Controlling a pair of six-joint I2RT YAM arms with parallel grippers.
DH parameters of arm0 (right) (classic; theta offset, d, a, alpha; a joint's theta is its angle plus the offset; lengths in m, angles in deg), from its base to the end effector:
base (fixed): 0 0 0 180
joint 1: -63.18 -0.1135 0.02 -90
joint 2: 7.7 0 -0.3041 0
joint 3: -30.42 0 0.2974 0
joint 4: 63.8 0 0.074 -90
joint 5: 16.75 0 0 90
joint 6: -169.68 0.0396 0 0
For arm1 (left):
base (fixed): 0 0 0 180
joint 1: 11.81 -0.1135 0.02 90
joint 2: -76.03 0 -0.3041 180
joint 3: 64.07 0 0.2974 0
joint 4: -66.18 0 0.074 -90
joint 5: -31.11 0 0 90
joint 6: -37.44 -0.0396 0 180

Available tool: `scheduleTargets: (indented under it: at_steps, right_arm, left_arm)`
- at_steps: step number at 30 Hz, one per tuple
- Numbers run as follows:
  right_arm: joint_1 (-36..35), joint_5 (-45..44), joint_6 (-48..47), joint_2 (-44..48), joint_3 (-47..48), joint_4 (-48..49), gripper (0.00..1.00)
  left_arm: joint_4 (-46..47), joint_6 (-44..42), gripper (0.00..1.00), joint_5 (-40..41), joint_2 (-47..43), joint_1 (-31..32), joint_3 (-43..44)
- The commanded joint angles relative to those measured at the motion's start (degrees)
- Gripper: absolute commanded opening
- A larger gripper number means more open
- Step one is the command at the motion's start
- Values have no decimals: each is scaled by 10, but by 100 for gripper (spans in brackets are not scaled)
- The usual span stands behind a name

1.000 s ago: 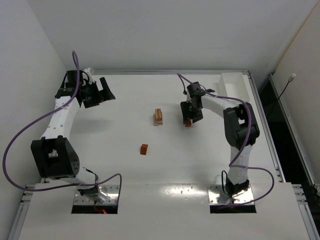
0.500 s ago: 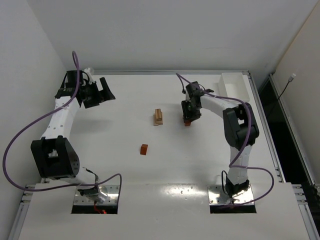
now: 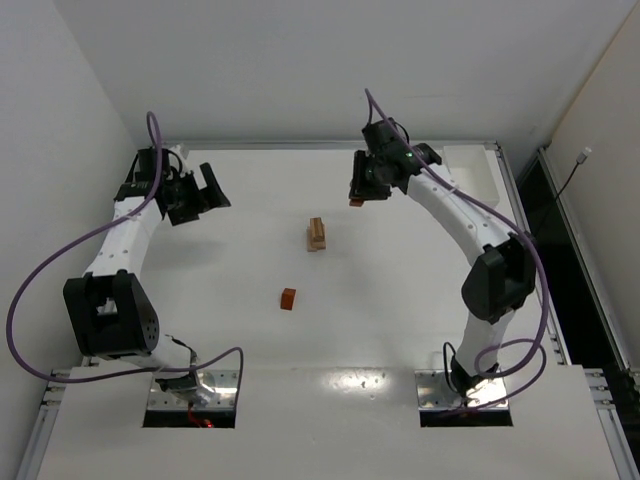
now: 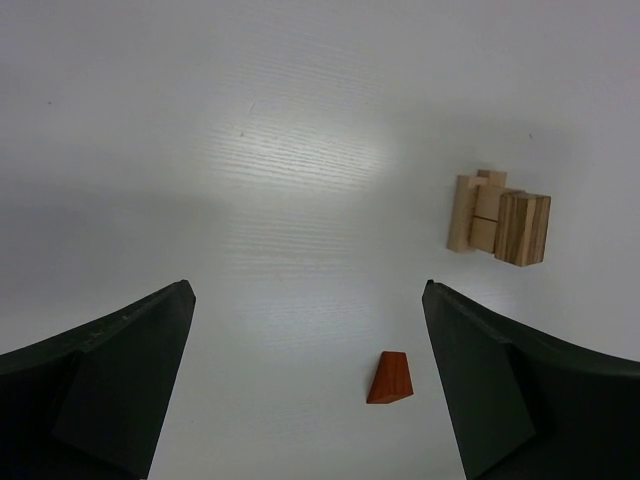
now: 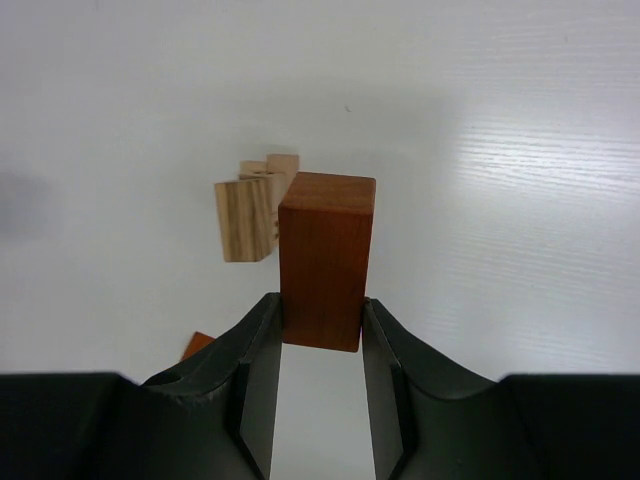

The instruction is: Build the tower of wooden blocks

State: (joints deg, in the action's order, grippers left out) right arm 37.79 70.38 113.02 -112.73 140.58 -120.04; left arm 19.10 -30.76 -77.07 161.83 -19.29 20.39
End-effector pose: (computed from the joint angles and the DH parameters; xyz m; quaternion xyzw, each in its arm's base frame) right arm 0.4222 0.1982 0.3454 0.0737 0.9398 0.1426 0.3016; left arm 0.3676 0.0358 0.3263 -0.1791 0.9073 -0.1902 0.3293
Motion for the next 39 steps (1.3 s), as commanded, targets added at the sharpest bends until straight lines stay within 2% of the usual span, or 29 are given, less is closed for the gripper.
scheduleTargets:
  at_steps: [1,7,12,39]
  right_arm:
    - [-36,-54,74,-18,30,-52,0]
    - [-87,-65,74,-93,140,-66,0]
    - [-107,-78,74,-127,181,-72,0]
    - [-128,-37,52,-188,164,-49,0]
  left_arm:
    - [18,12,97,9,-24,3,0]
    - [13,12,95,21,-42,3,-7]
    - [13,12,95,21,-53,3,-18]
    - [28,12,93,4,-41,3,-29]
